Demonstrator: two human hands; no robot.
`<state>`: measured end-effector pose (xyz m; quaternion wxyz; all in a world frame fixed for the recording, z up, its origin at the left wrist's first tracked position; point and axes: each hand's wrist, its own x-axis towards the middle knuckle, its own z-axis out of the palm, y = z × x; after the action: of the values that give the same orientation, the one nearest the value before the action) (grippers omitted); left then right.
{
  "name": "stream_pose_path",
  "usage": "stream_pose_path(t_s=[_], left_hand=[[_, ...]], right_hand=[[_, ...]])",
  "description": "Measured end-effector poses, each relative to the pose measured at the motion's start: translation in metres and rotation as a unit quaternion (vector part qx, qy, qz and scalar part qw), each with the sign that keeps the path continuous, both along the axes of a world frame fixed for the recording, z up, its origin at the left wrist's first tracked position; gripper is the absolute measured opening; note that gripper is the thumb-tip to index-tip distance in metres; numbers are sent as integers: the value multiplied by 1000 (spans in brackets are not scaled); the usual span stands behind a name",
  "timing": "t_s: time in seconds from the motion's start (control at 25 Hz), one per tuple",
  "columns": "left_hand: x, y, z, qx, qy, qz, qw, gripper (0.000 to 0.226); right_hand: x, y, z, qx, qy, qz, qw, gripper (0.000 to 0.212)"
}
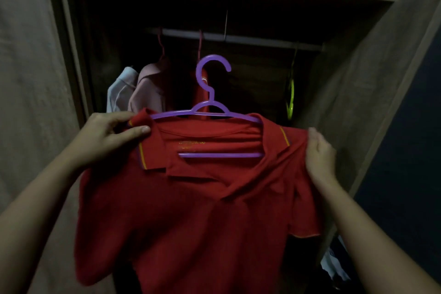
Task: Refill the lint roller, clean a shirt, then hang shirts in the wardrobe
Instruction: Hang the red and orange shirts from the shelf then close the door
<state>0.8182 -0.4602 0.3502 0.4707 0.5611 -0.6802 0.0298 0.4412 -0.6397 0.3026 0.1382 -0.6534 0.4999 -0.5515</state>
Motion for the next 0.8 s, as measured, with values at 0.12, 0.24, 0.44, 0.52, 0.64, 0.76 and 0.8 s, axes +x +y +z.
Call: stream_pose_path(t_s=[0.12,0.24,0.44,0.52,0.64,0.76,0.8], left_hand=[[-2,0,-5,-19,-33,42,998,18],[-16,4,-7,-33,-70,83,993,30],[-74,4,-12,-80,-176,204,960,47],[-98,-2,-11,-50,-186,232,954,40],[-129,-7,-1,44,-189,255,947,41],[-139,6,24,126,-167,183,961,60],[-136,3,32,122,-126,153,972,65]], right_hand=[[10,12,8,-8,160,-21,987,21],[33,55,35,-159,88,63,981,21],[110,116,48,212,-69,397,890,42],[125,106,52,238,-158,387,877,52],[134,84,65,258,-261,347,863,47],[132,70,79,250,-262,336,869,10],[132,65,83,245,-258,333,873,14]])
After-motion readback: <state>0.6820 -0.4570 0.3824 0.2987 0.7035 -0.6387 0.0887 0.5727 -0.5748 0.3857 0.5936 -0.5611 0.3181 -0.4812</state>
